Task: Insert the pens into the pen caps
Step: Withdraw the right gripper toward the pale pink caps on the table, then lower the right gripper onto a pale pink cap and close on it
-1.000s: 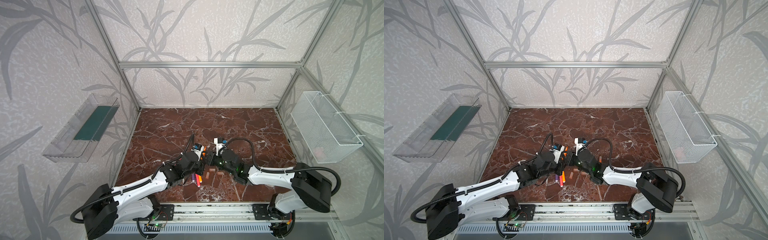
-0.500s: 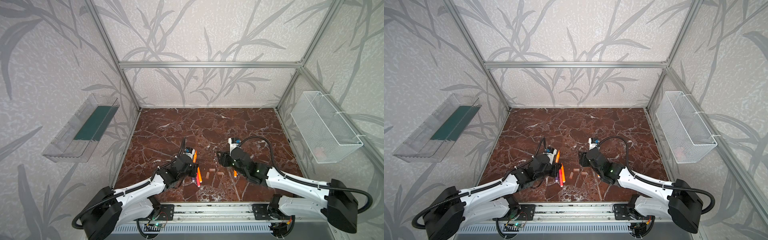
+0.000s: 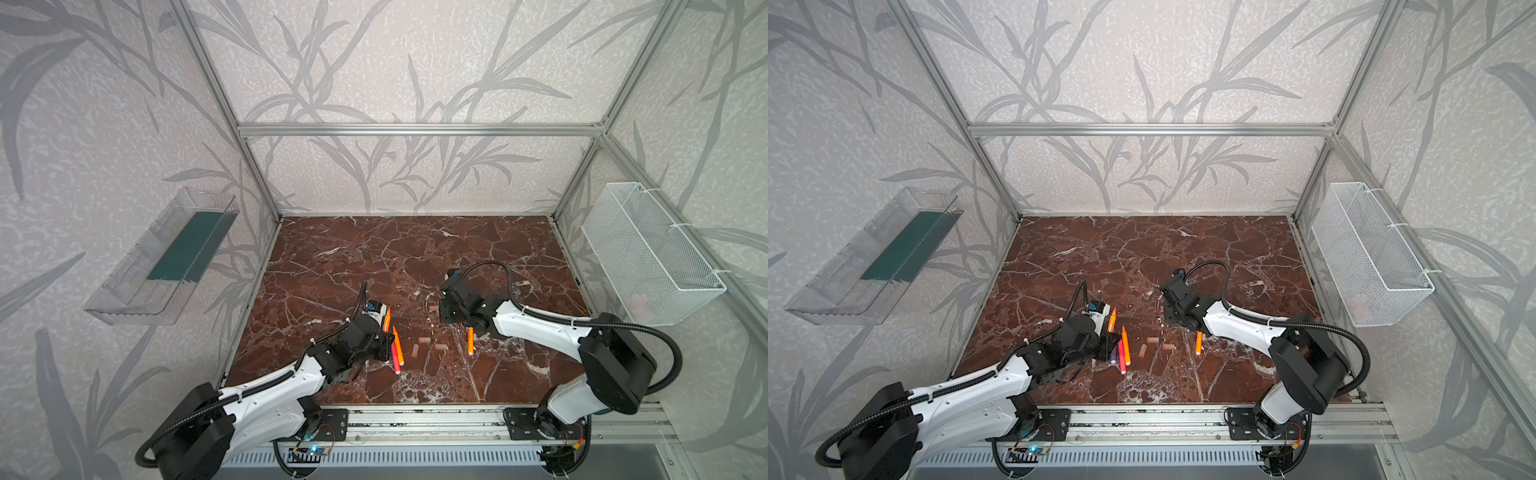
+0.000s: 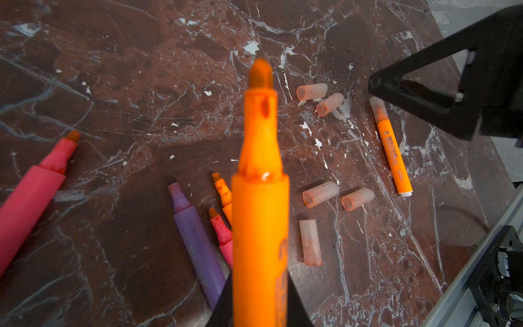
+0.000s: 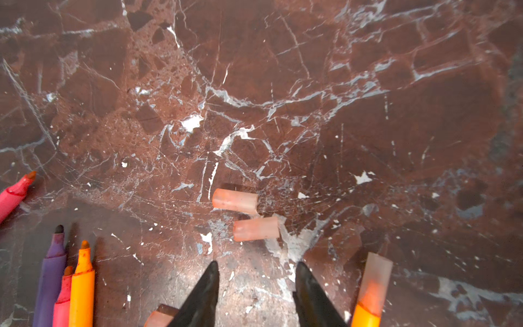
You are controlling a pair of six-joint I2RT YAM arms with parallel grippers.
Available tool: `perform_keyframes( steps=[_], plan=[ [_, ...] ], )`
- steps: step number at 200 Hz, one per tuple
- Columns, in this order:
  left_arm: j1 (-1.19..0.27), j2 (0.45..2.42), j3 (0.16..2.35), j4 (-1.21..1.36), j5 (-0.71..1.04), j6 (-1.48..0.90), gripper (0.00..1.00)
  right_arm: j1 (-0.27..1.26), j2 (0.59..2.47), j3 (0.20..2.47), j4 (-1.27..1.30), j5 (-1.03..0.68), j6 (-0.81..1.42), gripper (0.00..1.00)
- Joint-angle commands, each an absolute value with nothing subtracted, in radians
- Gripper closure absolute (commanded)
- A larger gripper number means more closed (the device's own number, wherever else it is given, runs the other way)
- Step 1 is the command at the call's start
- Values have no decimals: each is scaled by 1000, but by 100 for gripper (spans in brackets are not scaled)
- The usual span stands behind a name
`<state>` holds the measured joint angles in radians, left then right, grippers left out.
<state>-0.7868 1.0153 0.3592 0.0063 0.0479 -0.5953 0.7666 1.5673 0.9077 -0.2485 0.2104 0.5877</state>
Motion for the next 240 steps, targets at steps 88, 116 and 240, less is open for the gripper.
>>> perform_keyframes(
  steps=[88, 116, 240],
  plan=[
    [-796, 1008, 404, -16, 34, -587, 100, 765, 1744, 1004, -310, 210, 569, 47],
    [-797, 1006, 404, -17, 32, -584, 100, 765, 1767, 1014, -308, 216, 569, 42],
    [-797, 1013, 401, -6, 37, -583, 100, 765, 1714, 943, -313, 308, 595, 48]
  ],
)
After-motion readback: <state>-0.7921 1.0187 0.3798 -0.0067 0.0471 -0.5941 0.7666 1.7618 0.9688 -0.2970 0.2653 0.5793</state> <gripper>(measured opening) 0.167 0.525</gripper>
